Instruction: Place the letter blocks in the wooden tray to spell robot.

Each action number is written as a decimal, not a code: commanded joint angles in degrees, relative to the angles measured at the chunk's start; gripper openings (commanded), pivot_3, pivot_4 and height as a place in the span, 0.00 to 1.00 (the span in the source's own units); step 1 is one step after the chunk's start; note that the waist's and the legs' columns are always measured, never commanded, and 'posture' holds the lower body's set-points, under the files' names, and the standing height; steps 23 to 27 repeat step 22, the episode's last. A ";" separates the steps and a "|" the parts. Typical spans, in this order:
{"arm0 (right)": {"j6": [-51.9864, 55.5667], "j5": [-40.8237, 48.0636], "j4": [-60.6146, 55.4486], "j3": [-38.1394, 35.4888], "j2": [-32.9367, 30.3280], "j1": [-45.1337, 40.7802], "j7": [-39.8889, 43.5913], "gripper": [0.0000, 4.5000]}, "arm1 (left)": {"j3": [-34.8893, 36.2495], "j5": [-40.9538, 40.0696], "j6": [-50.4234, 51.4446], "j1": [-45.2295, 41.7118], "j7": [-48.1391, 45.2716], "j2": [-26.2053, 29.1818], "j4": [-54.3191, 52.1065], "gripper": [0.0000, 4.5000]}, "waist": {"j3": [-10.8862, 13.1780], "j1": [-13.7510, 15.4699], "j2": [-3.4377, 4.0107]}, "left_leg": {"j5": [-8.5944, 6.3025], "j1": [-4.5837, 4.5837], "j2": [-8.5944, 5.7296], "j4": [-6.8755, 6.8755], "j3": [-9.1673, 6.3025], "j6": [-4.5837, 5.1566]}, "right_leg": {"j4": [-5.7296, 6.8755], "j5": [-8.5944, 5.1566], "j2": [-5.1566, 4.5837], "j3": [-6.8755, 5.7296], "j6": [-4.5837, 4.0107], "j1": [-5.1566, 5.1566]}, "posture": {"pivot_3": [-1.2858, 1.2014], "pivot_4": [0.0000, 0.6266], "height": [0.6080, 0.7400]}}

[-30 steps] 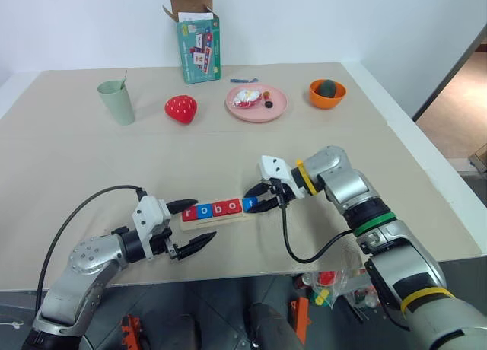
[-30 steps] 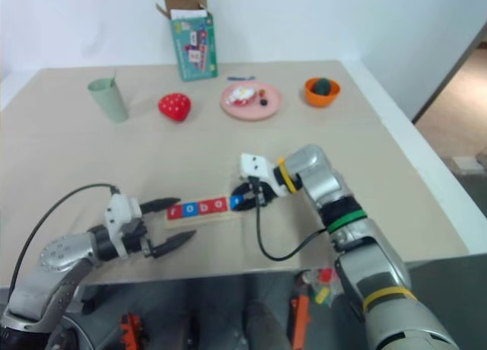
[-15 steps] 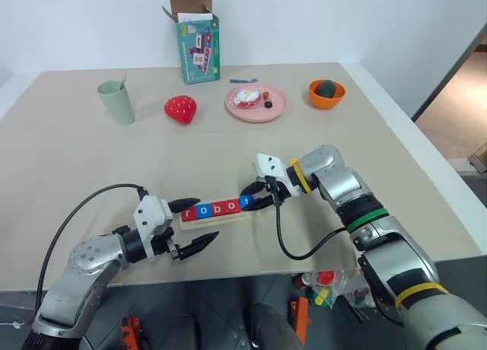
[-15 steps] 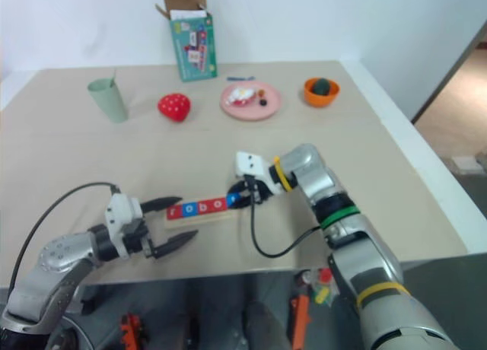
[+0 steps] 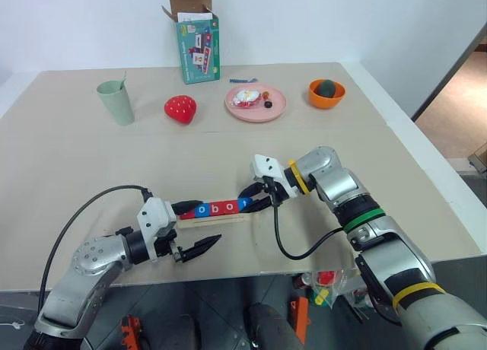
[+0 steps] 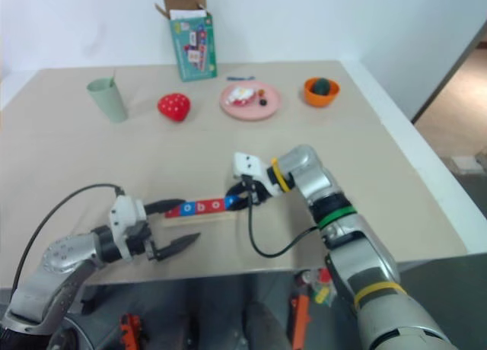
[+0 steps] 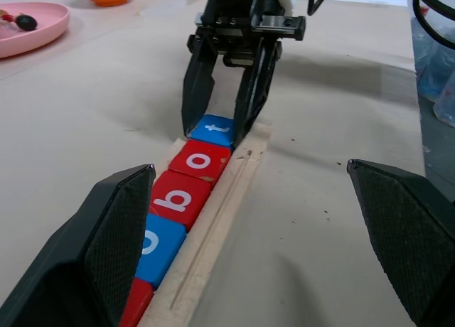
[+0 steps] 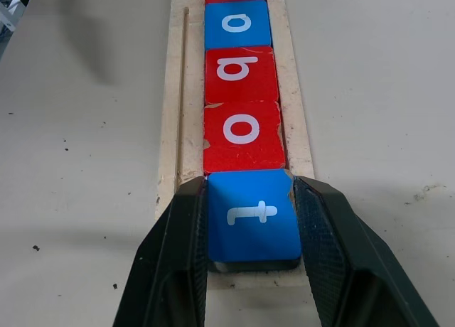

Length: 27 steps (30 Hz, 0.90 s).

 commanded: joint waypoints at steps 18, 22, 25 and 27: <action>15.27 14.25 -15.53 -22.30 -6.89 8.24 -14.44 0.99 | 14.68 -1.37 3.69 -4.84 11.10 0.49 8.62 1.00 | -0.02 0.31 -0.04 | 0.00 -0.12 -0.04 0.03 -0.26 0.00 | -0.05 -0.09 -0.05 -0.29 0.01 0.05 | 0.52 0.24 1.00; 9.21 13.66 -18.01 -26.07 -8.20 15.10 -21.37 0.99 | 17.11 2.70 2.10 -5.77 14.15 2.19 13.93 1.00 | -0.01 0.33 -0.02 | -0.01 -0.21 -0.08 -0.02 -0.18 -0.01 | -0.05 -0.12 -0.08 -0.19 0.04 -0.06 | 0.52 0.24 1.00; 9.21 13.66 -18.01 -26.07 -8.20 15.10 -21.37 0.99 | 17.11 2.70 2.10 -5.77 14.15 2.19 13.93 1.00 | -0.01 0.33 -0.02 | -0.01 -0.21 -0.08 -0.02 -0.18 -0.01 | -0.05 -0.12 -0.08 -0.19 0.04 -0.06 | 0.52 0.24 1.00; 9.21 13.66 -18.01 -26.07 -8.20 15.10 -21.37 0.99 | 17.11 2.70 2.10 -5.77 14.15 2.19 13.93 1.00 | -0.01 0.33 -0.02 | -0.01 -0.21 -0.08 -0.02 -0.18 -0.01 | -0.05 -0.12 -0.08 -0.19 0.04 -0.06 | 0.52 0.24 1.00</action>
